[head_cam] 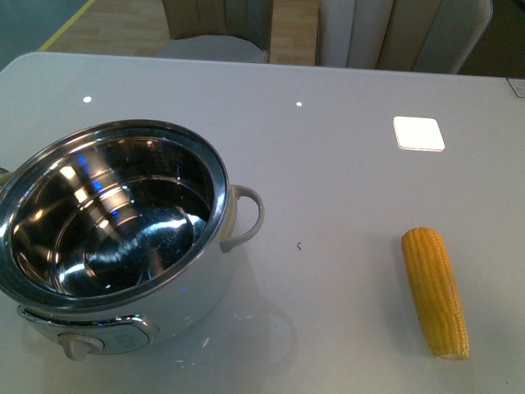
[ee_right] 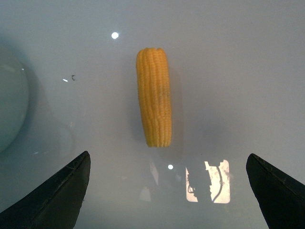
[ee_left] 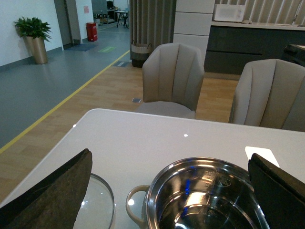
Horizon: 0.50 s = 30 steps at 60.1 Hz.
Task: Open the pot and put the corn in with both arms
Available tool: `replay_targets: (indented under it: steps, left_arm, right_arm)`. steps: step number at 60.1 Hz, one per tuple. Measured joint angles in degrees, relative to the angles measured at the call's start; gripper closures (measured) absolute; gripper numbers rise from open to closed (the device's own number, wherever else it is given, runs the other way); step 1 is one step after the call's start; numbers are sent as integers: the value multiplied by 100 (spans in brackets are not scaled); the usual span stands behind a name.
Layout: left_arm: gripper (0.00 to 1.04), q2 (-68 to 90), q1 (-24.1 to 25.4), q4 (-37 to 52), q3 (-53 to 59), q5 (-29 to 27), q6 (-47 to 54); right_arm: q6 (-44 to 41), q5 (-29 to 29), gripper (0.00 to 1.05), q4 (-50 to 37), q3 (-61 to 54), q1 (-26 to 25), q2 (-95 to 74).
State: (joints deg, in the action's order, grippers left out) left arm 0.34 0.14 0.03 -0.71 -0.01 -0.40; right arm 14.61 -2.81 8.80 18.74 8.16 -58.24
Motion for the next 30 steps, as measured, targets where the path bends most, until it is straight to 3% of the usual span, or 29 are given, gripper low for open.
replay_targets:
  steps: [5, 12, 16, 30]
  left_arm:
    - [7, 0, 0, 0, 0, 0, 0]
    - [7, 0, 0, 0, 0, 0, 0]
    - [7, 0, 0, 0, 0, 0, 0]
    - [7, 0, 0, 0, 0, 0, 0]
  right_arm:
    - [-195, -282, 9, -562, 232, 107, -841]
    - [-234, 13, 9, -1307, 660, 247, -2212]
    - [-372, -247, 9, -1676, 916, 284, -3226]
    - [-409, 46, 9, -1974, 1488, 197, -4656]
